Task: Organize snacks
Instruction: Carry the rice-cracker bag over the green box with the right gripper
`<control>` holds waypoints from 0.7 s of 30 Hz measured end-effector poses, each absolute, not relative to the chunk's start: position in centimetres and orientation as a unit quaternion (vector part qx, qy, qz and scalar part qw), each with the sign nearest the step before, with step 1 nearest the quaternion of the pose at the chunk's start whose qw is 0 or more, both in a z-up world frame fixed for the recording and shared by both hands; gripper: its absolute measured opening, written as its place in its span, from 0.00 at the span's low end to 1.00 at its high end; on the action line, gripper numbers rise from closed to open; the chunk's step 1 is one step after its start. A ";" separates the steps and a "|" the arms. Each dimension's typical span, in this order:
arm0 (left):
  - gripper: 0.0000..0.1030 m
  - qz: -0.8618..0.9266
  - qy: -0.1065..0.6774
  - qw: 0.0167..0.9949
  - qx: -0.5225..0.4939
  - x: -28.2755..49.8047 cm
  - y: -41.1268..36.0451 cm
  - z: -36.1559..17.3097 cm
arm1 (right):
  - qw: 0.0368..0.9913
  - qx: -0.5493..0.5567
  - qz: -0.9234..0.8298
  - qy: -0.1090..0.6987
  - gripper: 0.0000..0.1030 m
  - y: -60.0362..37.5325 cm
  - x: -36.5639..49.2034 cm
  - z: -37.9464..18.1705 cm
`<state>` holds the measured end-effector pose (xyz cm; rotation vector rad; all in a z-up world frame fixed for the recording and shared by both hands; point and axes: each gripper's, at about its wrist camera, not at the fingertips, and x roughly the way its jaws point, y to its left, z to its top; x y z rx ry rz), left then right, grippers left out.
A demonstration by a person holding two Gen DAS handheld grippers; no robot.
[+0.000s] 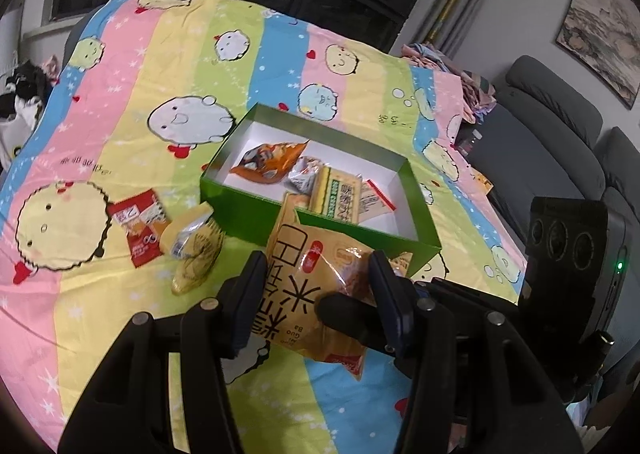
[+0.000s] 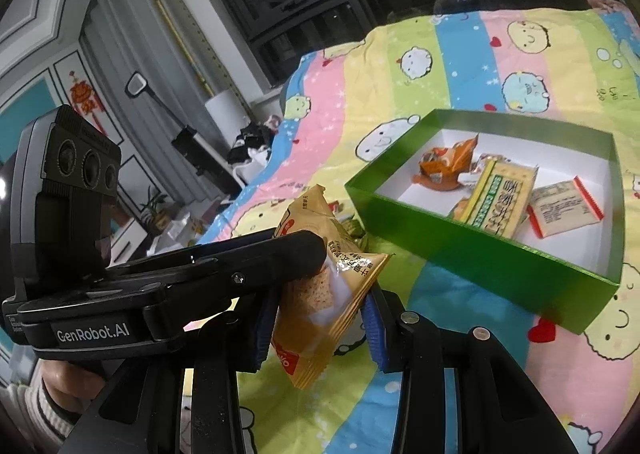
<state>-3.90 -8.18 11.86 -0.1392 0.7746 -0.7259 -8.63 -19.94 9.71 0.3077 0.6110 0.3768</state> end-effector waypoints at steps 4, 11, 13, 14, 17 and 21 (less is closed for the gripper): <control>0.51 -0.354 0.363 0.860 -0.062 -3.6 -8.9 12.6 | 0.929 0.153 0.176 0.287 0.40 -20.7 -8.7 10.3; 0.48 -0.360 0.355 0.861 -0.056 -2.9 -10.3 13.5 | 0.935 0.151 0.167 0.273 0.36 -21.8 -8.9 11.0; 0.48 -0.363 0.353 0.861 -0.053 -2.7 -10.7 13.6 | 0.937 0.150 0.163 0.271 0.36 -22.1 -8.8 11.2; 0.48 -0.365 0.352 0.860 -0.053 -2.6 -10.9 13.7 | 0.937 0.151 0.162 0.270 0.36 -22.2 -8.8 11.2; 0.48 -0.368 0.353 0.859 -0.054 -2.4 -11.2 13.9 | 0.938 0.153 0.160 0.267 0.35 -22.6 -8.7 11.3; 0.48 -0.369 0.351 0.859 -0.048 -1.9 -11.8 14.0 | 0.939 0.155 0.156 0.264 0.35 -23.1 -8.5 11.4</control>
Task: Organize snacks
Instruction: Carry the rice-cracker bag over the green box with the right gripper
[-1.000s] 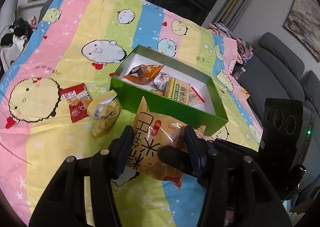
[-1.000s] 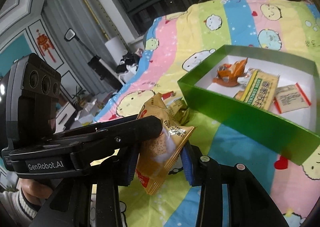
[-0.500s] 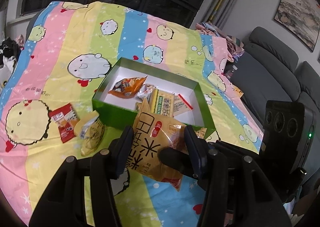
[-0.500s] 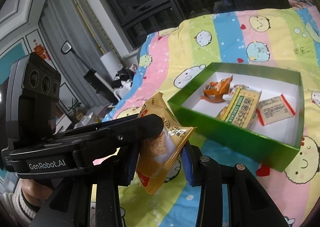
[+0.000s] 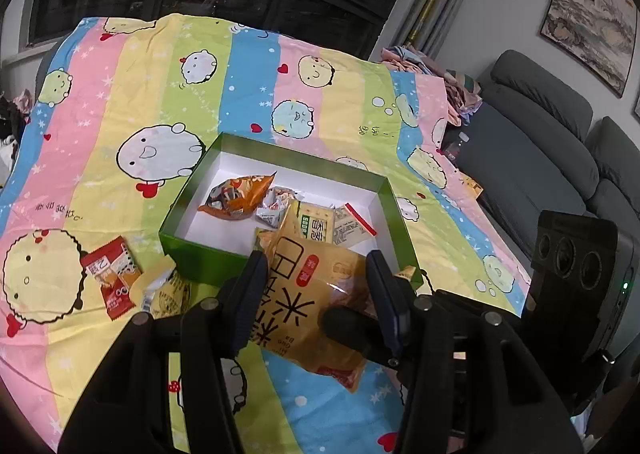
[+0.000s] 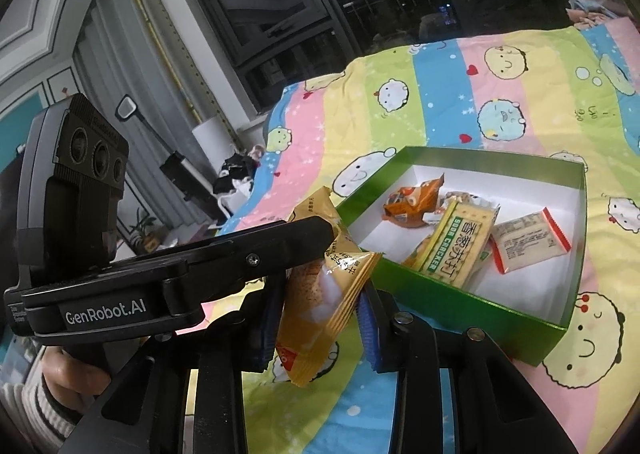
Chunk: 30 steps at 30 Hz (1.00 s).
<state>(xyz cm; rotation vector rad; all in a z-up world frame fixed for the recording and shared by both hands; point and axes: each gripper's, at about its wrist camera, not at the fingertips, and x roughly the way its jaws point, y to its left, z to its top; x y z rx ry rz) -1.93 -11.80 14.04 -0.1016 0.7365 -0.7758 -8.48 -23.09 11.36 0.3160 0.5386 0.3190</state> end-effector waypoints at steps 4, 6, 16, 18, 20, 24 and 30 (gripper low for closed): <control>0.48 -0.373 0.350 0.858 -0.049 -1.2 -12.4 14.1 | 0.940 0.158 0.152 0.261 0.35 -23.7 -8.0 11.5; 0.48 -0.375 0.349 0.858 -0.047 -0.8 -12.8 14.2 | 0.941 0.158 0.148 0.258 0.35 -24.0 -7.8 11.5; 0.48 -0.386 0.347 0.854 -0.038 1.9 -15.4 14.6 | 0.944 0.174 0.131 0.249 0.35 -26.4 -5.8 11.7; 0.48 -0.388 0.347 0.853 -0.036 2.3 -15.8 14.5 | 0.943 0.177 0.129 0.249 0.35 -26.8 -5.4 11.8; 0.48 -0.389 0.347 0.853 -0.033 2.6 -16.3 14.4 | 0.944 0.176 0.125 0.250 0.35 -27.2 -5.1 11.7; 0.48 -0.391 0.348 0.851 -0.032 3.4 -17.0 14.1 | 0.944 0.178 0.119 0.249 0.35 -27.9 -4.4 11.5; 0.48 -0.390 0.352 0.851 -0.020 4.2 -18.1 13.5 | 0.942 0.185 0.116 0.254 0.35 -28.7 -3.5 10.8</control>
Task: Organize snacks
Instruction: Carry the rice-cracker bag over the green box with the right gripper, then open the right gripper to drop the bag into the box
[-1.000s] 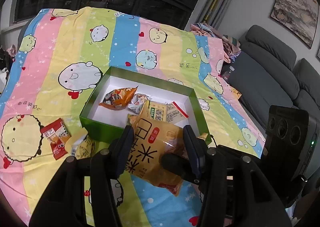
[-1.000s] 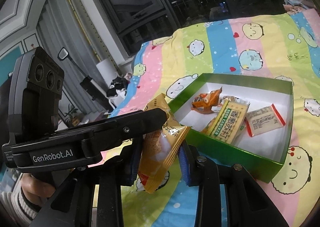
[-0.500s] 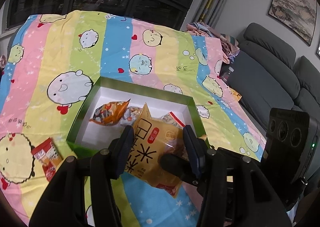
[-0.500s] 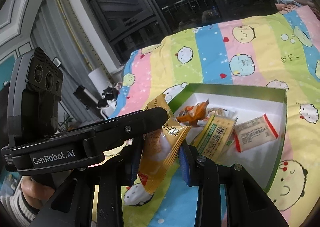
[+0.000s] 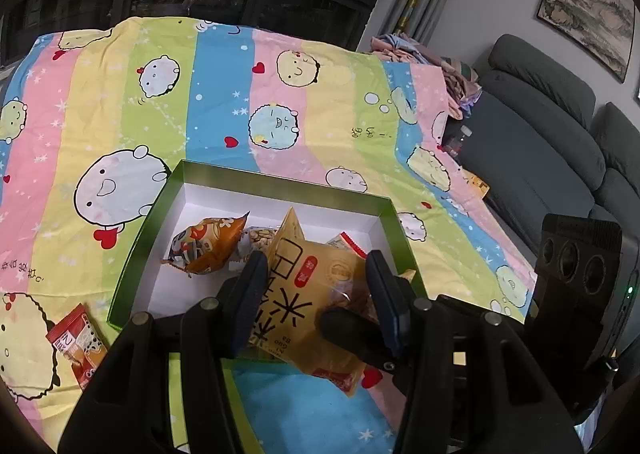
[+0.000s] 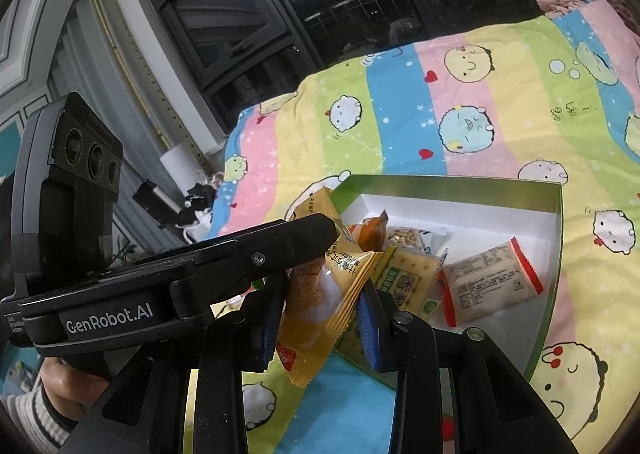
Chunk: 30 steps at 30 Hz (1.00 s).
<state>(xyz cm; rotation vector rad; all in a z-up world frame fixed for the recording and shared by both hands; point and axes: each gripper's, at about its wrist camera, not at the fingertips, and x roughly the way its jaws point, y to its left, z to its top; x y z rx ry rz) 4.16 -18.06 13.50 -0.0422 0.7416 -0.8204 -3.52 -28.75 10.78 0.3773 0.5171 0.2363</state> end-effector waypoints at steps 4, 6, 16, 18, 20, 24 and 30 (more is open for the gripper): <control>0.48 -0.390 0.357 0.849 -0.019 4.7 -18.6 12.9 | 0.941 0.188 0.112 0.258 0.35 -29.2 -3.0 10.3; 0.48 -0.390 0.359 0.848 -0.017 5.0 -18.8 12.6 | 0.940 0.190 0.111 0.260 0.35 -29.4 -2.8 10.0; 0.48 -0.389 0.370 0.844 -0.014 6.0 -19.9 11.5 | 0.936 0.198 0.105 0.270 0.35 -30.2 -1.9 8.8; 0.48 -0.390 0.370 0.843 -0.013 6.1 -20.1 11.4 | 0.936 0.201 0.103 0.270 0.35 -30.3 -1.8 8.7; 0.48 -0.391 0.371 0.842 -0.014 6.3 -20.3 11.3 | 0.936 0.203 0.101 0.270 0.35 -30.5 -1.7 8.6; 0.48 -0.388 0.377 0.841 -0.016 6.8 -20.7 10.8 | 0.937 0.201 0.092 0.272 0.35 -30.7 -1.7 8.3; 0.48 -0.389 0.381 0.839 -0.011 7.1 -21.4 10.3 | 0.935 0.207 0.080 0.278 0.35 -31.2 -1.5 7.8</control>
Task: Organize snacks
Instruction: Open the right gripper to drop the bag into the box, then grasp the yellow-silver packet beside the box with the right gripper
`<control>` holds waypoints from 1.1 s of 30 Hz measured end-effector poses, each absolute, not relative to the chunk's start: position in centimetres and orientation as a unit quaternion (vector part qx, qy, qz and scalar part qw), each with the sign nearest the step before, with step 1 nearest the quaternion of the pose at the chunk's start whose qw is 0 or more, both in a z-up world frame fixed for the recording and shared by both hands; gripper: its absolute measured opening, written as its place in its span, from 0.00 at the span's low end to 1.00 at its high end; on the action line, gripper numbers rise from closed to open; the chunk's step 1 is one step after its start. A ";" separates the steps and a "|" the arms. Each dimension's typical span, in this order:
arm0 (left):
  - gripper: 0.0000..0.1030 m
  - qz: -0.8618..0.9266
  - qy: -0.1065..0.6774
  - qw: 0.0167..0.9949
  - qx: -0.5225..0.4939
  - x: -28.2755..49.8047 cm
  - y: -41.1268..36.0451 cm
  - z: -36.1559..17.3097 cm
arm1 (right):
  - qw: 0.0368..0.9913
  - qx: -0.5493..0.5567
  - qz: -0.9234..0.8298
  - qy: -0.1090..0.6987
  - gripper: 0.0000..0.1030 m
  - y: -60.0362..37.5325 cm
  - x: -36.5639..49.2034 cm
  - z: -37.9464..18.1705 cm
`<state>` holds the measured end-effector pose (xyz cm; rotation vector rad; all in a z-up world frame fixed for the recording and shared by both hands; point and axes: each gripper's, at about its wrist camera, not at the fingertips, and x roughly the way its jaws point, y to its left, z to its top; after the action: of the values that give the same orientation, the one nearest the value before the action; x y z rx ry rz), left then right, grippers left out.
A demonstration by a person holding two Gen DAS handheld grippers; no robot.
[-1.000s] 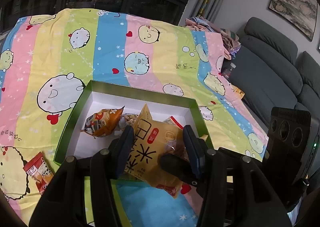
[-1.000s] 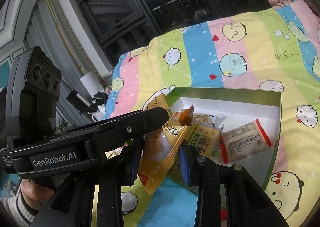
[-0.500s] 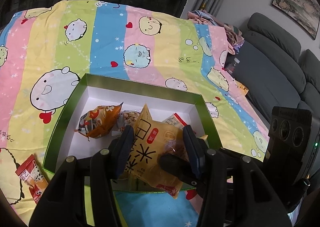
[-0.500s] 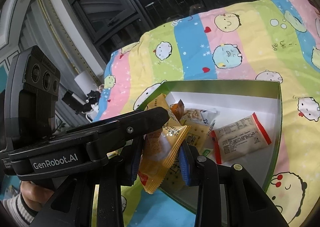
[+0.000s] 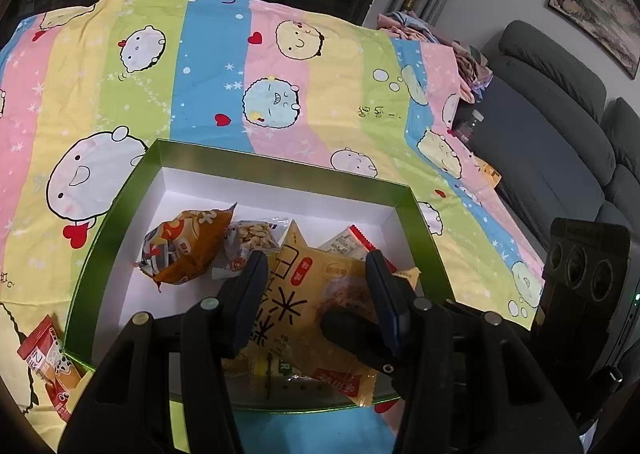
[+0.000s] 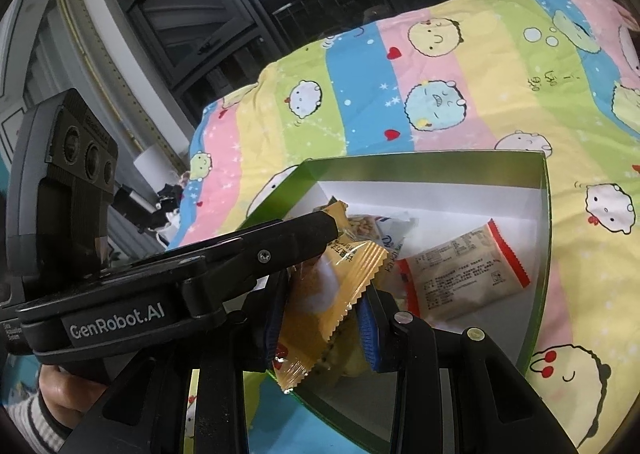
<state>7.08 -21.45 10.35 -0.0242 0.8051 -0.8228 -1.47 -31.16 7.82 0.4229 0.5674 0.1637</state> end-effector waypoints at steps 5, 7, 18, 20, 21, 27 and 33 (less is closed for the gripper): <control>0.93 -0.366 0.383 0.848 -0.002 7.1 -21.5 10.1 | 0.937 0.198 0.045 0.286 0.42 -31.4 -1.3 7.7; 0.99 -0.361 0.378 0.852 0.000 6.8 -21.1 10.1 | 0.939 0.183 0.022 0.291 0.43 -31.4 -1.4 7.7; 0.99 -0.303 0.340 0.888 -0.060 6.6 -13.9 13.0 | 0.950 0.155 -0.023 0.271 0.71 -31.3 -3.1 9.3; 0.99 -0.277 0.334 0.898 -0.077 6.6 -11.4 13.5 | 0.953 0.152 -0.028 0.259 0.71 -31.4 -3.7 9.9; 0.99 -0.263 0.333 0.901 -0.085 6.6 -10.1 13.5 | 0.955 0.152 -0.025 0.255 0.71 -31.2 -3.7 10.1; 0.99 -0.191 0.368 0.904 -0.102 6.5 -3.9 10.9 | 0.956 0.147 0.081 0.241 0.72 -28.6 -4.1 11.1; 0.99 -0.180 0.408 0.885 -0.133 5.7 -0.4 7.2 | 0.939 0.102 0.195 0.263 0.72 -23.7 -4.1 10.6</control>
<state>5.69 -0.45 7.25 -0.2768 0.8477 -0.3742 -4.11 -23.66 10.56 0.2076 0.5376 0.3971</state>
